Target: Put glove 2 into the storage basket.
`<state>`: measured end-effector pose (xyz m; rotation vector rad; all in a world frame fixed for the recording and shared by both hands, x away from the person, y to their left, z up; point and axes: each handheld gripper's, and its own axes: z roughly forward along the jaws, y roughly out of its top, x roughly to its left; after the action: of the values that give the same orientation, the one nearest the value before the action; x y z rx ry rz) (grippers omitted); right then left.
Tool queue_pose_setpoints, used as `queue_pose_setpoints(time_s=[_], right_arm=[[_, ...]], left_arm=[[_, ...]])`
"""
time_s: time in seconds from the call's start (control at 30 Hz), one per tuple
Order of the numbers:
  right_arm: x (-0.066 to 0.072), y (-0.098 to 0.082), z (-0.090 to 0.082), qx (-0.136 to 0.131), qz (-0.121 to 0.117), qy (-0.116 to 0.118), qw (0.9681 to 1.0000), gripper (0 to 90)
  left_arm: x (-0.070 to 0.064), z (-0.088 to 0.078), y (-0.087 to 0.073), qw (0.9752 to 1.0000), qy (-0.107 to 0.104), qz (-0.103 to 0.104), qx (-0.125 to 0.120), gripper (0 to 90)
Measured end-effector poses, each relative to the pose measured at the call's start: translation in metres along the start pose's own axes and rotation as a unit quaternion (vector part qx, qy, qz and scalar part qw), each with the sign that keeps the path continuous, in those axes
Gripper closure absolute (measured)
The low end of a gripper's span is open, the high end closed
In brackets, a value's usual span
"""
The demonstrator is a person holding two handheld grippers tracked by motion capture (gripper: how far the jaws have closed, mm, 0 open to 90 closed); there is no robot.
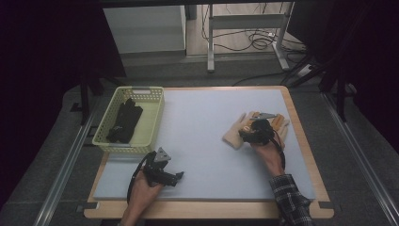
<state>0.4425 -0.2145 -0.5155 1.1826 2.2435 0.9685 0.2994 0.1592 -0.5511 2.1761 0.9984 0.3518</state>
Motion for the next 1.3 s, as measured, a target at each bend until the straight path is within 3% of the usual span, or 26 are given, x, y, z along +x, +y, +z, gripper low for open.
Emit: queue_pose_setpoints(time_s=[0.1, 0.2, 0.23, 0.37, 0.47, 0.5, 0.6, 0.63, 0.7, 0.77, 0.83, 0.9, 1.0, 1.1, 1.17, 1.23, 1.3], right_arm=[[0.001, 0.001, 0.011, 0.015, -0.016, -0.008, 0.9997, 46.0], [0.002, 0.004, 0.008, 0.023, -0.025, -0.01, 0.9994, 57.5], [0.003, 0.006, 0.006, 0.026, -0.029, -0.004, 0.9992, 58.9], [0.016, 0.008, -0.011, 0.013, -0.05, 0.054, 0.9972, 60.0], [0.041, 0.008, -0.03, 0.006, -0.091, 0.1, 0.9908, 59.9], [0.056, 0.006, -0.038, 0.007, -0.12, 0.121, 0.9853, 59.4], [0.073, 0.001, -0.04, 0.015, -0.148, 0.144, 0.9783, 54.7], [0.077, -0.001, -0.04, 0.01, -0.155, 0.143, 0.9775, 50.7], [0.076, -0.003, -0.041, 0.005, -0.151, 0.136, 0.9791, 45.6], [0.067, -0.004, -0.045, -0.005, -0.128, 0.126, 0.9837, 45.5], [0.054, -0.006, -0.05, -0.011, -0.094, 0.115, 0.9889, 53.9], [0.045, -0.01, -0.054, -0.009, -0.07, 0.11, 0.9914, 61.6], [0.043, -0.019, -0.052, 0.0, -0.059, 0.106, 0.9926, 62.4], [0.047, -0.025, -0.045, -0.002, -0.052, 0.109, 0.9928, 53.6], [0.051, -0.026, -0.04, 0.003, -0.052, 0.105, 0.9931, 52.7], [0.056, -0.029, -0.032, 0.015, -0.063, 0.087, 0.9941, 56.4], [0.058, -0.034, -0.025, 0.02, -0.064, 0.086, 0.9941, 68.0]], left_arm=[[0.0, 0.0, 0.0, 1.0, 0.0, 0.002, 0.001, 2.1], [0.0, 0.0, 0.0, 1.0, 0.0, 0.002, 0.001, 2.1], [0.0, 0.0, 0.0, 1.0, 0.0, 0.001, 0.001, 2.1], [0.0, 0.0, 0.0, 1.0, 0.0, 0.001, 0.001, 2.0], [0.0, 0.0, 0.0, 1.0, 0.0, 0.002, 0.002, 2.0], [0.0, 0.0, 0.0, 1.0, 0.0, 0.002, 0.002, 2.0], [0.0, 0.0, 0.0, 1.0, 0.0, 0.002, 0.002, 2.1], [0.0, 0.0, 0.0, 1.0, 0.001, 0.003, 0.002, 2.1], [0.0, 0.0, 0.0, 1.0, 0.0, 0.002, 0.002, 2.1], [0.0, 0.0, 0.0, 1.0, 0.0, 0.002, 0.001, 2.1], [0.0, 0.0, 0.0, 1.0, 0.0, 0.002, 0.001, 2.1], [0.0, 0.0, 0.0, 1.0, 0.0, 0.002, 0.002, 2.1], [0.0, 0.0, 0.0, 1.0, 0.0, 0.002, 0.002, 2.1], [0.0, 0.0, 0.0, 1.0, 0.0, 0.002, 0.002, 2.1], [0.0, 0.0, 0.0, 1.0, 0.0, 0.002, 0.001, 2.0], [0.0, 0.0, 0.0, 1.0, 0.0, 0.002, 0.002, 2.1], [0.0, 0.0, 0.0, 1.0, 0.0, 0.002, 0.001, 2.1]])
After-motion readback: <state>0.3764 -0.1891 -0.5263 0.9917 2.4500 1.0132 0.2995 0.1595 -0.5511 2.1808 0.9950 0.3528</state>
